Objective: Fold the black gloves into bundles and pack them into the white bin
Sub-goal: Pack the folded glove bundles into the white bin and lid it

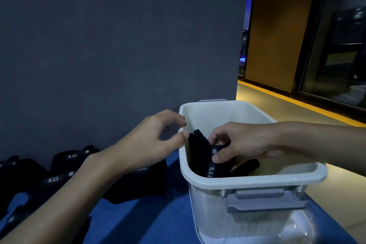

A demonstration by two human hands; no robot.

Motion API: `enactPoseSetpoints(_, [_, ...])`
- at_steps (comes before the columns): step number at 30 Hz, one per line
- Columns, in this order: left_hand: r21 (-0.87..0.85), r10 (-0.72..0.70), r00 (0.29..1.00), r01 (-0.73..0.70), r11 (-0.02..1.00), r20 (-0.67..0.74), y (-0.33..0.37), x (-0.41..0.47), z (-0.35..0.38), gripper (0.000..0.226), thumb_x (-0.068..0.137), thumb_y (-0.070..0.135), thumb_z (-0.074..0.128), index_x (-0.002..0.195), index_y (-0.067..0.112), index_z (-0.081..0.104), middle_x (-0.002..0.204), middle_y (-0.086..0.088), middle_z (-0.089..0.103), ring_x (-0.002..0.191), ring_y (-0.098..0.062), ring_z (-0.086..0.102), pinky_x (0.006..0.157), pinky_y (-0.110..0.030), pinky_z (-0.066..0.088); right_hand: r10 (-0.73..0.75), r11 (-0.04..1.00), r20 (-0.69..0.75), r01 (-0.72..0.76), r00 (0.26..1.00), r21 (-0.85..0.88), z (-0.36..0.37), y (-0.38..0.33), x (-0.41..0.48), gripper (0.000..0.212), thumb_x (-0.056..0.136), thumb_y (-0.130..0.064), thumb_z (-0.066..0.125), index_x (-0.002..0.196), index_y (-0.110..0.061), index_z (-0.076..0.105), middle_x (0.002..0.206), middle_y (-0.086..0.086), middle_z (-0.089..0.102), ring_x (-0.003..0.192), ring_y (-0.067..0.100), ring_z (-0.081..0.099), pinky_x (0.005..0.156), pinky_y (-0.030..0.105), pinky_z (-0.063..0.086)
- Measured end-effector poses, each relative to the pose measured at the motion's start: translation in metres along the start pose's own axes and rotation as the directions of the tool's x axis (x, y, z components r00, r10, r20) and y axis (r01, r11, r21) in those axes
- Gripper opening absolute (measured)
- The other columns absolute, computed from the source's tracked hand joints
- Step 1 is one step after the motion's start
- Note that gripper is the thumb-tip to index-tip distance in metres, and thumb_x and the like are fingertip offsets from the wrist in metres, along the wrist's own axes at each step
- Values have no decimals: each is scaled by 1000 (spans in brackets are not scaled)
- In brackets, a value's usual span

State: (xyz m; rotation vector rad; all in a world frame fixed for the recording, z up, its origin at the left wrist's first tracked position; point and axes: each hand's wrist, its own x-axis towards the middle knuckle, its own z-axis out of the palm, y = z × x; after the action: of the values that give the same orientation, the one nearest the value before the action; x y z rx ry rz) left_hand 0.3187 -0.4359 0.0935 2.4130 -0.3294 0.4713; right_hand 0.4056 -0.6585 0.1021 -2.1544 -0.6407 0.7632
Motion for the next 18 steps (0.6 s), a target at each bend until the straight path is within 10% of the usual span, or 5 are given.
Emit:
enactPoseSetpoints(9, [-5,29,999,-30,1000,-24,-2,-1,4,57,78,66,47,113,26,67,124,24,60,114,2,58,101,-31,47,-253,868,6,230,967,-441,11,6,4,27,80,-25,78,105,-23,67,91,-12,69,82,3,63,77,19,51])
enactPoseSetpoints(18, [-63,47,998,-50,997,-45,-3,-1,7,54,78,61,47,112,24,67,124,21,61,113,4,59,100,-26,48,-242,752,85,242,967,-613,11,9,8,32,83,-31,74,113,-19,67,108,-6,65,98,8,60,92,30,47])
